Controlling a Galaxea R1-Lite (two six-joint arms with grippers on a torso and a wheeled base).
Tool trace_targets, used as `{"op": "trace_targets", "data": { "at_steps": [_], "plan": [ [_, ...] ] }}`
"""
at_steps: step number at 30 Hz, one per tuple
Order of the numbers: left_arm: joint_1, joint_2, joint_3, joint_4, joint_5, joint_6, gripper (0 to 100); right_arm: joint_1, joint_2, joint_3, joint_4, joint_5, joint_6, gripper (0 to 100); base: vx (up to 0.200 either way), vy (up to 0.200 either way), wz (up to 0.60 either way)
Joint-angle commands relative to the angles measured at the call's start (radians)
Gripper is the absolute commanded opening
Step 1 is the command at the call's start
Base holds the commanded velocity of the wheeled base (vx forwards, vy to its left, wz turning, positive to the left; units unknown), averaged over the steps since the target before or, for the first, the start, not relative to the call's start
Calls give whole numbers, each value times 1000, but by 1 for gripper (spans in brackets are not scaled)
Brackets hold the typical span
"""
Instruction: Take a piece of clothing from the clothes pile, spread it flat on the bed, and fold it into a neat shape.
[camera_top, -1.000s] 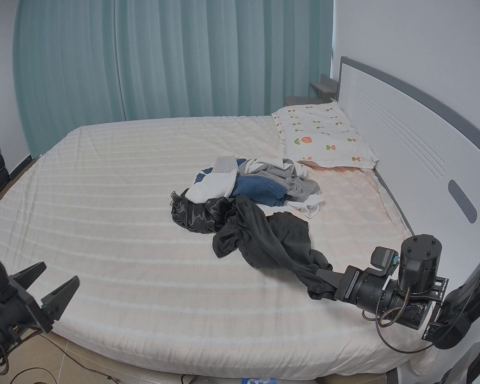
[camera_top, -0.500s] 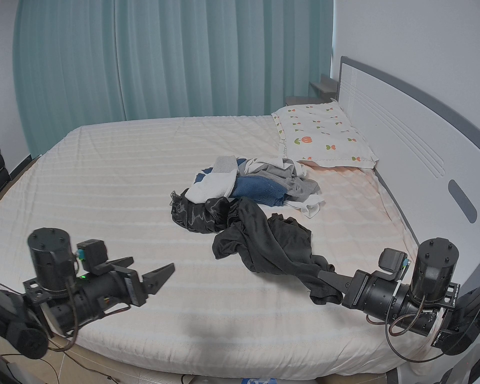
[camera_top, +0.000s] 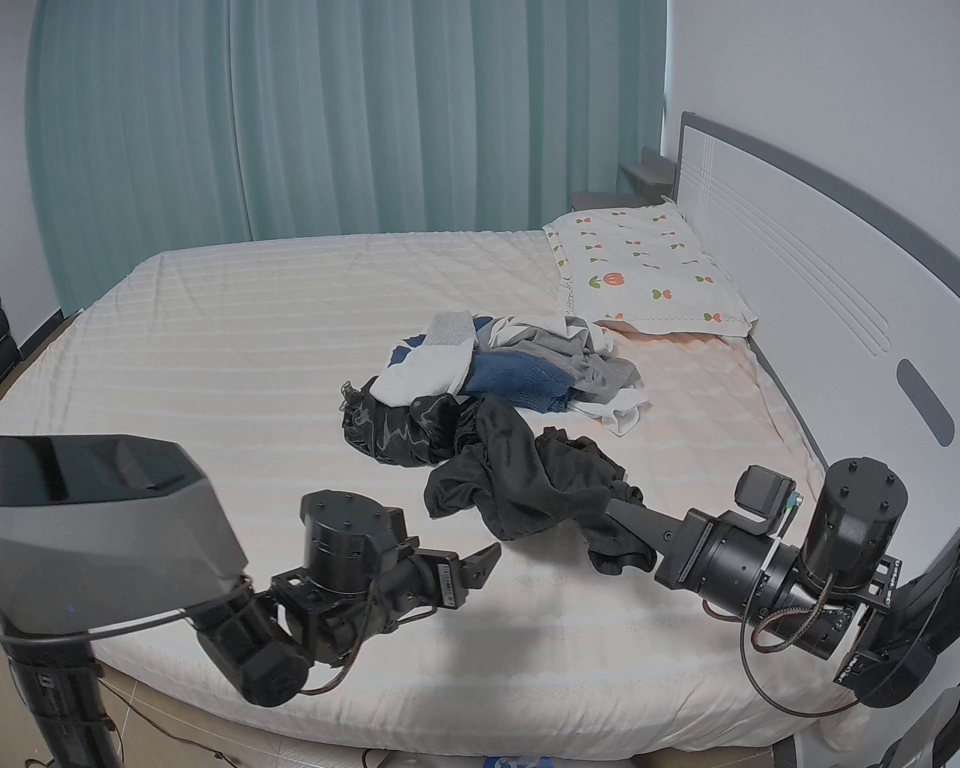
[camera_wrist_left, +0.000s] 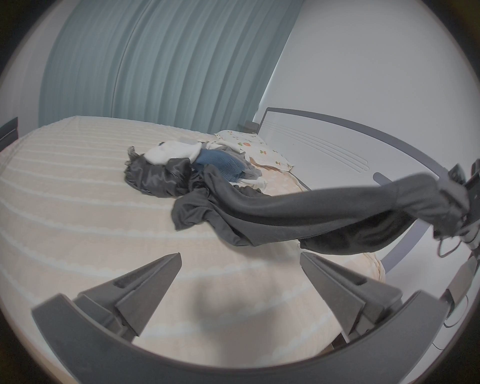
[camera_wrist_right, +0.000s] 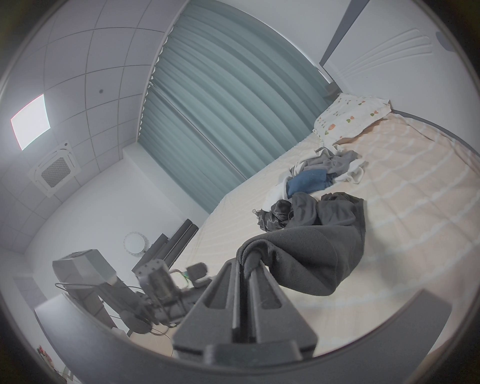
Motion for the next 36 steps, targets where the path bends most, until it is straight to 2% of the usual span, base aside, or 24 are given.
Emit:
{"op": "trace_targets", "data": {
  "at_steps": [1, 17, 23, 36],
  "plan": [
    [-30, 161, -103, -18, 13, -10, 100, 6, 38, -40, -16, 1, -11, 0, 0, 0, 0],
    [-15, 230, -267, 5, 27, 4, 100, 46, -33, -86, -3, -5, -75, 0, 0, 0, 0],
    [24, 300, -384, 8, 91, 15, 100, 77, -117, -84, 0, -4, -94, 0, 0, 0, 0],
    [91, 338, -412, 34, 99, 62, 100, 66, -162, -104, -1, 7, -106, 0, 0, 0, 0]
  ]
}}
